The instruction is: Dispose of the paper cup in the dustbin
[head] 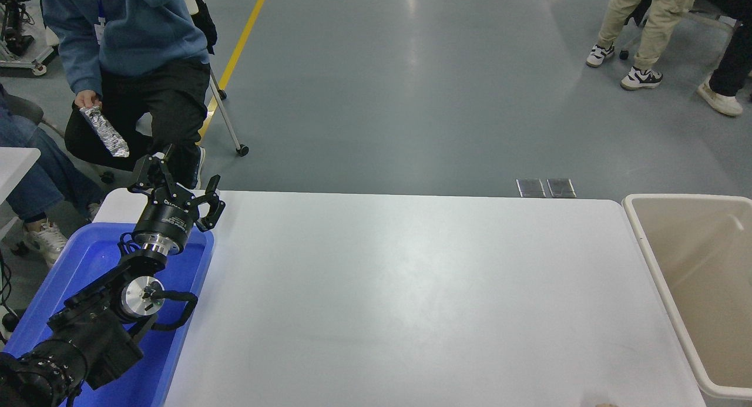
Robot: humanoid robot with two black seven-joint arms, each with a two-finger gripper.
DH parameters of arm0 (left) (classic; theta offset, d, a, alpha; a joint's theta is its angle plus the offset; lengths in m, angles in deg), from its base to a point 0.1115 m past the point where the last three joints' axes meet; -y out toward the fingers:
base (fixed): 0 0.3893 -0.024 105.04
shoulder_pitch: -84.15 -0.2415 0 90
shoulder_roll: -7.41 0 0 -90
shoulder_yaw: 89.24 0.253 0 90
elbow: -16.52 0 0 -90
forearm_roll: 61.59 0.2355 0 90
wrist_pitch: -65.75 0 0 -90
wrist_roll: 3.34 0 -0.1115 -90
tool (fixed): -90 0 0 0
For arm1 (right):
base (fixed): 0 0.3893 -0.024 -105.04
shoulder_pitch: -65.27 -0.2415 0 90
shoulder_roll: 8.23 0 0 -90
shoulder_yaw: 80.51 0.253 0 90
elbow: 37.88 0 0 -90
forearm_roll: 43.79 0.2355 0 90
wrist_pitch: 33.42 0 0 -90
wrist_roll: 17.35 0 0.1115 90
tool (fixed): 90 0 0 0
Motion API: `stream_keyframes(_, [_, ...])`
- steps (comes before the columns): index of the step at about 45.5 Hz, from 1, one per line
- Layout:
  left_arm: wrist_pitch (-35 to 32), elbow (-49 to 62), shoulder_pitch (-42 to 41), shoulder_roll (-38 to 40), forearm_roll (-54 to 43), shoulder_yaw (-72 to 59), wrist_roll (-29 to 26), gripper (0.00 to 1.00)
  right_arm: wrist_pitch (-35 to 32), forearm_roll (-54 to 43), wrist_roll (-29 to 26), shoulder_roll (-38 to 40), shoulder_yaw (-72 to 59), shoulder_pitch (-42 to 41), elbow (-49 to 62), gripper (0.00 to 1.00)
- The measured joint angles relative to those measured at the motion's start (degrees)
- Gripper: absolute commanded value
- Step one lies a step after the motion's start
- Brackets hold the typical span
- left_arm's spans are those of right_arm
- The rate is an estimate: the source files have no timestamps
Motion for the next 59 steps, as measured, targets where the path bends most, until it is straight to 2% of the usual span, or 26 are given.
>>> stream_keyframes(4, [0.00, 0.00, 0.00, 0.00, 0.00, 0.00, 0.00, 1.00, 0.23, 0.09, -0.22, -0.46, 0.71, 0.13, 0.21, 0.62])
stream_keyframes(6, [0.00, 0.00, 0.00, 0.00, 0.00, 0.00, 0.00, 1.00, 0.30, 0.11, -0.35, -0.68, 0.91, 0.18, 0.42, 0.67])
stream_keyframes(8, [0.00, 0.00, 0.00, 0.00, 0.00, 0.00, 0.00, 1.00, 0.36, 0.14, -0.40, -0.83, 1.05, 0.19, 0.69, 0.83])
stream_keyframes(9, [0.00, 0.00, 0.00, 0.00, 0.00, 0.00, 0.00, 1.00, 0.39, 0.15, -0.44, -0.92, 1.16, 0.19, 0.86, 0.95])
stream_keyframes(10, [0.00, 0.00, 0.00, 0.00, 0.00, 0.00, 0.00, 1.00, 0.43, 0.18, -0.47, -1.04, 1.29, 0.19, 1.12, 1.00])
stream_keyframes(40, [0.00, 0.00, 0.00, 0.00, 0.00, 0.00, 0.00, 1.00, 0.14, 1.92, -0.48, -3.38, 3.37, -2.61, 3.62, 1.00])
stream_keyframes(50, [0.00, 0.00, 0.00, 0.00, 0.00, 0.00, 0.00, 1.00, 0.61, 6.77, 0.47, -1.33, 8.49, -3.95, 0.64, 1.00])
stream_keyframes(59, [0.00, 0.00, 0.00, 0.00, 0.00, 0.00, 0.00, 1.00, 1.07, 9.24, 3.44, 0.70, 17.55, -4.49, -4.09, 1.00])
